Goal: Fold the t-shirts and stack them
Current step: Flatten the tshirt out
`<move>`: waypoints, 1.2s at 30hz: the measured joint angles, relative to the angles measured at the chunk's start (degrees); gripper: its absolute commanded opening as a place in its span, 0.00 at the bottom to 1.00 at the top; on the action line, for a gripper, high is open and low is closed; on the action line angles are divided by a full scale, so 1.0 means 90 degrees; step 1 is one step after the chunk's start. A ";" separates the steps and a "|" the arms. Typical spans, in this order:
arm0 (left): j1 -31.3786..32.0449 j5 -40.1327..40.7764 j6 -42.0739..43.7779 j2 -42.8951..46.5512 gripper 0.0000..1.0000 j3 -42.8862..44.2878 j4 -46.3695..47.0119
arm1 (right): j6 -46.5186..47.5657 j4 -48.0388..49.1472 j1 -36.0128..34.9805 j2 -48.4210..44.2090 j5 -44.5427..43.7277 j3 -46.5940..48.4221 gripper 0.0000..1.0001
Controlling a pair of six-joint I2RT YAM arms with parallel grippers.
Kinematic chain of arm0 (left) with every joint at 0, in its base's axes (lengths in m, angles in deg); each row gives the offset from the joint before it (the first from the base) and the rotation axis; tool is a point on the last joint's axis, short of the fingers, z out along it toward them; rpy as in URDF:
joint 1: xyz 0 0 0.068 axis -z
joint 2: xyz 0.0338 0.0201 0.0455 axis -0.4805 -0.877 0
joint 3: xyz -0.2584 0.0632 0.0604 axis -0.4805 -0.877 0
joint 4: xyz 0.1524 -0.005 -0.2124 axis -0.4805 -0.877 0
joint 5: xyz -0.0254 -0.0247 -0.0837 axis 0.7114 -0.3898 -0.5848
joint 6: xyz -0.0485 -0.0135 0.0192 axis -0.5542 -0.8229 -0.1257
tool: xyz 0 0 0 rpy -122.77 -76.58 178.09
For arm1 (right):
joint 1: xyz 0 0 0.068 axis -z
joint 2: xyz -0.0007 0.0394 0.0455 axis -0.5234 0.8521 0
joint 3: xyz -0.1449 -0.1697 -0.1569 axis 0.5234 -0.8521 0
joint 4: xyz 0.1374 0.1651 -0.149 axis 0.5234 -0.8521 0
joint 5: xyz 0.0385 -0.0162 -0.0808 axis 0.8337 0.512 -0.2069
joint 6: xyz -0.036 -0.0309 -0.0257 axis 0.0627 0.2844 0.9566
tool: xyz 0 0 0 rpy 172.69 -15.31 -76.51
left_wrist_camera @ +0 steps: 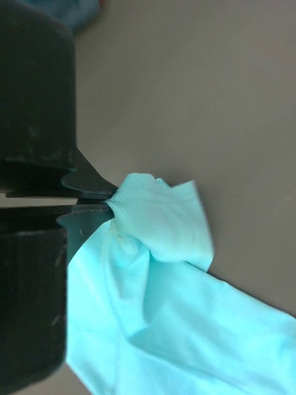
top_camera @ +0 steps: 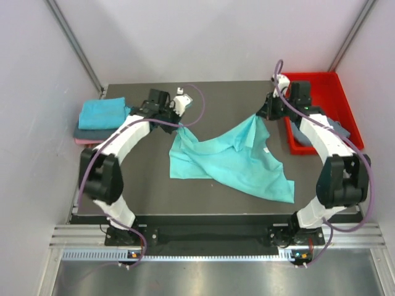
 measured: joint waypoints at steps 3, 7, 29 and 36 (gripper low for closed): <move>0.0000 -0.0010 -0.0355 -0.1081 0.10 0.0423 0.0010 | -0.0029 0.0017 0.0078 0.0661 -0.0170 -0.0034 0.00; 0.0000 0.0267 -0.0746 -0.2132 0.45 0.1105 0.0075 | -0.0226 0.0117 0.0248 0.0937 -0.0461 -0.0024 0.00; -0.0153 0.0304 -0.1790 -0.2616 0.45 0.2130 0.0505 | -0.0580 0.0748 0.0828 0.0865 -0.0971 0.0034 0.00; -0.0151 -0.0442 -0.2261 -0.2934 0.43 0.2450 0.0503 | -0.0580 0.0748 0.0828 0.0865 -0.0981 0.0034 0.00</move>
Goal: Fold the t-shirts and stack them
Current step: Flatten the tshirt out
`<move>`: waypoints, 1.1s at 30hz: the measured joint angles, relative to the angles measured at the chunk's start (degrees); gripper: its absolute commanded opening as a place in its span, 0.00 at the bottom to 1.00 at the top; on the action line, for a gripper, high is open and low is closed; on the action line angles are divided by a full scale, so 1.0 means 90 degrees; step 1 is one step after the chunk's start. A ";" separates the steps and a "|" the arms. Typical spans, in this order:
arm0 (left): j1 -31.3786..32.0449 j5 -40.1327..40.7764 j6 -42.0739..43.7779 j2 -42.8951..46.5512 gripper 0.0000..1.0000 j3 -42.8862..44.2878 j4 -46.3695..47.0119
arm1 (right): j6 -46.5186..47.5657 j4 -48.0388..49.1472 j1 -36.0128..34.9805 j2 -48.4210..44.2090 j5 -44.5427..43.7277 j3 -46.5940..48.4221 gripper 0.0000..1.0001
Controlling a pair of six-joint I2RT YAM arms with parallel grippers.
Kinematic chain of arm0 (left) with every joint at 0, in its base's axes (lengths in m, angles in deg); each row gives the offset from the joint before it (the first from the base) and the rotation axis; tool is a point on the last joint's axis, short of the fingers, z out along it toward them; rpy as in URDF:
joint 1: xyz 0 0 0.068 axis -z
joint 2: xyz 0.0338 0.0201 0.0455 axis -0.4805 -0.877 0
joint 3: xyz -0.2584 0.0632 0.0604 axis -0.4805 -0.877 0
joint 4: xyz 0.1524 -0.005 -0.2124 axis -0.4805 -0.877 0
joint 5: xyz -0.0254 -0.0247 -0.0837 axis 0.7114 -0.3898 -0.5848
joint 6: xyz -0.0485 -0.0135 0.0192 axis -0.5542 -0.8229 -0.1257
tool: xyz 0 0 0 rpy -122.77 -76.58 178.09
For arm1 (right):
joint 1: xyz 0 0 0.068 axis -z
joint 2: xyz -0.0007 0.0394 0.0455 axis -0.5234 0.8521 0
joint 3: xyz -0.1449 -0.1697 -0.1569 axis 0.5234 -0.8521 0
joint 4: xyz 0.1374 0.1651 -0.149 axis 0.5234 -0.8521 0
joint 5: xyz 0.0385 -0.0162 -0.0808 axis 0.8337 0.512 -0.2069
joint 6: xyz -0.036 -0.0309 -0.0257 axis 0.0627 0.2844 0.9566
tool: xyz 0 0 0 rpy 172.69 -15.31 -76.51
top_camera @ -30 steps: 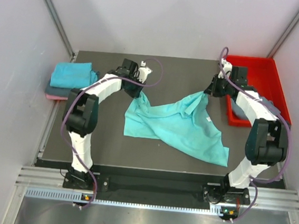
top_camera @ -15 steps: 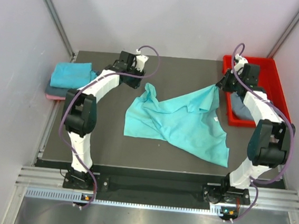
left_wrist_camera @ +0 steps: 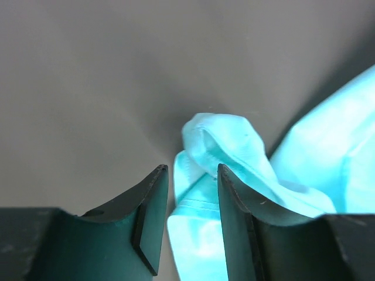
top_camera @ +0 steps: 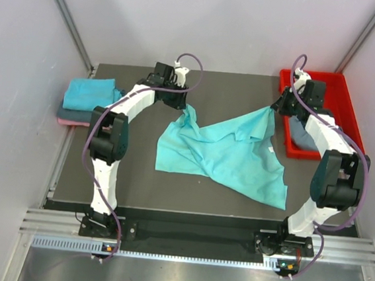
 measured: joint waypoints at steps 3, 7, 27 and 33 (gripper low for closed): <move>-0.0002 -0.0221 -0.0109 0.0000 0.42 0.0000 -0.0002 | 0.0000 0.0002 0.0000 0.0000 -0.0005 0.0000 0.00; -0.0002 -0.0512 -0.0240 -0.0017 0.41 0.0000 -0.0005 | 0.0000 0.0005 0.0000 0.0005 -0.0022 0.0000 0.00; -0.0002 -0.0495 -0.0556 -0.0692 0.44 0.0291 0.0022 | 0.0017 0.0012 0.0000 0.0189 -0.0056 0.0117 0.00; -0.0019 -0.0556 -0.0753 -0.0925 0.45 0.0338 0.0051 | 0.0039 0.0007 0.0000 0.0192 -0.0087 0.0170 0.00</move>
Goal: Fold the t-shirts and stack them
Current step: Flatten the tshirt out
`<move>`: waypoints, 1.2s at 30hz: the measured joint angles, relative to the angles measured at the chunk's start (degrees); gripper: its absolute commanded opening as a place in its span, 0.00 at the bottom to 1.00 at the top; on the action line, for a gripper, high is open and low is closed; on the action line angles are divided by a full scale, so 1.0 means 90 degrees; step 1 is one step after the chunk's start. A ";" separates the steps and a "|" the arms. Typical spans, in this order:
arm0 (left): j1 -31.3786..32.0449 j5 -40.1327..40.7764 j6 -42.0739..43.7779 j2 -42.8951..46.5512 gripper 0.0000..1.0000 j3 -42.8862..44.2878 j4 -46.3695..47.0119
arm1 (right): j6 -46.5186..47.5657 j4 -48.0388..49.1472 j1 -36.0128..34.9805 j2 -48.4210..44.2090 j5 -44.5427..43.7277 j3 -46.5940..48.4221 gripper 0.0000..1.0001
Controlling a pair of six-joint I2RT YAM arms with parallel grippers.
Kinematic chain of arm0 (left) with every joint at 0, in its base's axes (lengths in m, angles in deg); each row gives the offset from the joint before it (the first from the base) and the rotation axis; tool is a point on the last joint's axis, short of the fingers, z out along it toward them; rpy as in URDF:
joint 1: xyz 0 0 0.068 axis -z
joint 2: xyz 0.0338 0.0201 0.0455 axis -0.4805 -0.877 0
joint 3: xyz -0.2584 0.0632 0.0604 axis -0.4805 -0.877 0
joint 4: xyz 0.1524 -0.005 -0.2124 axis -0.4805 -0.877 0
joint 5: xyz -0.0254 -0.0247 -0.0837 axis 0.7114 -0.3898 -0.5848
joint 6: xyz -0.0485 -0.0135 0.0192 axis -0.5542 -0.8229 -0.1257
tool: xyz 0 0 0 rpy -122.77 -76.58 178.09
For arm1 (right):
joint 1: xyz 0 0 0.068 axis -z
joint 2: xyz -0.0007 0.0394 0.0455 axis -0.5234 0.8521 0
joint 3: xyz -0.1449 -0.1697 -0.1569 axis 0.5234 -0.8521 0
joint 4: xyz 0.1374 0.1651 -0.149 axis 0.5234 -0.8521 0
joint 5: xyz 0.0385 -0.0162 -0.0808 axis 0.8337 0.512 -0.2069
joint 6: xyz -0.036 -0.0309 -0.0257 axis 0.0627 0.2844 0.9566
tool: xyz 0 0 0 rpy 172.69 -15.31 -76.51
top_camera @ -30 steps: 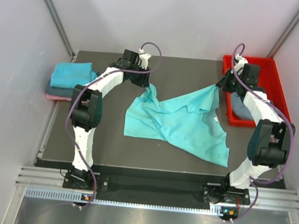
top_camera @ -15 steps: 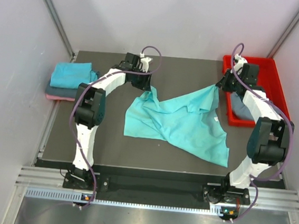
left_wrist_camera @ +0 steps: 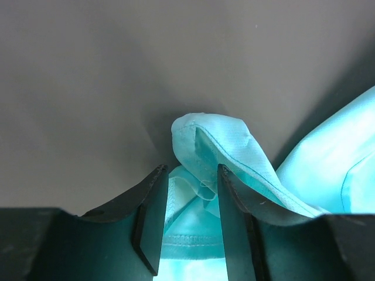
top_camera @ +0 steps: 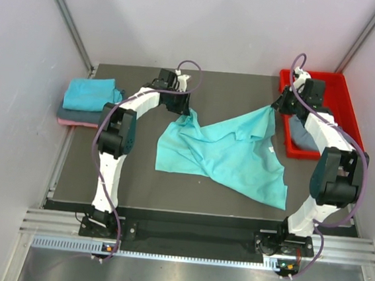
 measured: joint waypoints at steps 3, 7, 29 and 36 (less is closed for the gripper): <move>-0.0029 -0.0141 -0.0160 -0.0083 0.45 0.0015 0.0056 | 0.0005 0.0000 0.0000 0.0000 -0.0027 0.0007 0.00; -0.0056 -0.0401 -0.0408 -0.0172 0.38 0.0049 0.0182 | 0.0010 -0.0002 0.0000 0.0000 -0.0044 0.0010 0.00; -0.0240 -0.1615 -0.1175 -0.0311 0.00 0.0359 0.0799 | 0.0068 0.0000 0.0000 0.0000 -0.0124 0.0015 0.00; -0.0636 -0.1770 -0.1285 0.0695 0.00 0.0340 0.0784 | 0.0068 -0.0029 0.0000 0.0002 -0.0124 0.0189 0.00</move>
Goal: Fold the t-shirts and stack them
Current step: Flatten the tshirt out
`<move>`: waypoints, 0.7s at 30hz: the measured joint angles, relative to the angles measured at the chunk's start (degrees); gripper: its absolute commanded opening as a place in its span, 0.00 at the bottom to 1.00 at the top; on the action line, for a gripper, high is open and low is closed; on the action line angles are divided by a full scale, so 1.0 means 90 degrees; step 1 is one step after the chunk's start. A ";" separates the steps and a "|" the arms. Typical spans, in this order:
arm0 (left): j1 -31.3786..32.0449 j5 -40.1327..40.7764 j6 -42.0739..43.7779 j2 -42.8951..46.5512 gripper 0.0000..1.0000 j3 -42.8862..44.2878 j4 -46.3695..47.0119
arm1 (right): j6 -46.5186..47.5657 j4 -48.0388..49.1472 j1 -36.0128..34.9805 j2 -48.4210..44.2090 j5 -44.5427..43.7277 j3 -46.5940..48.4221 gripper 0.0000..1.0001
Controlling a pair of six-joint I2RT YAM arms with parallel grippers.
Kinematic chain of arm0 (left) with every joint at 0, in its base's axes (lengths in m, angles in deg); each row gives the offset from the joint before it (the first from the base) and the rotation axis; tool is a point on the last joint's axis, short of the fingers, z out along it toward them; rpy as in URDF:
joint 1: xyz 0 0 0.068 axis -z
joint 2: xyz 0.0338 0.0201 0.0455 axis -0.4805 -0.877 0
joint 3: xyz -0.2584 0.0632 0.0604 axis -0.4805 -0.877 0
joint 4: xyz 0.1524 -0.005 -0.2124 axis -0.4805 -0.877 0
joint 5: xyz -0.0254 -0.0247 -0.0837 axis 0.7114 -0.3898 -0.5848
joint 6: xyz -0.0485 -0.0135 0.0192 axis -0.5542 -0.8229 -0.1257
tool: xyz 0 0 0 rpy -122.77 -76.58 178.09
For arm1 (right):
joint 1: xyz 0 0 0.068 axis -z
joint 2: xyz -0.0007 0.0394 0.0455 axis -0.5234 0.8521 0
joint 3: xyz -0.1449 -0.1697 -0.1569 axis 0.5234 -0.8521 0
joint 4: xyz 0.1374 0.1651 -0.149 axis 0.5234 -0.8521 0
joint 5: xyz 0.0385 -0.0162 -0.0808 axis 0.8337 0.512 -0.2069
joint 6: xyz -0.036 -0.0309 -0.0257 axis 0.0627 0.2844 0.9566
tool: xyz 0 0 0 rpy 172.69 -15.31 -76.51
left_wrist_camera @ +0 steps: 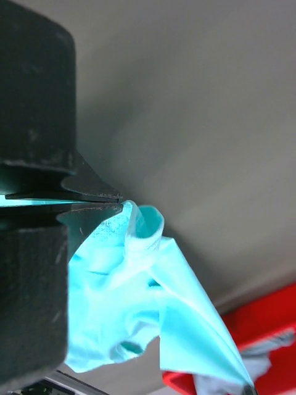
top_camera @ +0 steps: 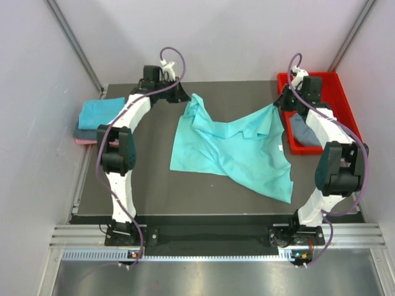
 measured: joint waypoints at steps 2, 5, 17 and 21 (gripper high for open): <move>-0.0146 0.0015 0.0036 0.0415 0.00 -0.0056 -0.0051 | -0.0002 0.0005 0.0000 0.0000 0.0000 0.0117 0.00; -0.0420 0.0092 0.0250 0.1137 0.00 -0.0102 -0.0236 | -0.0019 -0.0005 0.0000 0.0000 0.0022 0.0282 0.00; -0.0724 0.1042 0.1919 0.4609 0.00 -0.0641 -0.1333 | -0.0712 -0.0578 0.0000 -0.0270 0.1064 0.2276 0.00; -0.0716 0.1212 0.2234 0.5348 0.00 -0.0981 -0.1566 | -0.0967 -0.0763 0.0000 -0.0663 0.1443 0.2676 0.00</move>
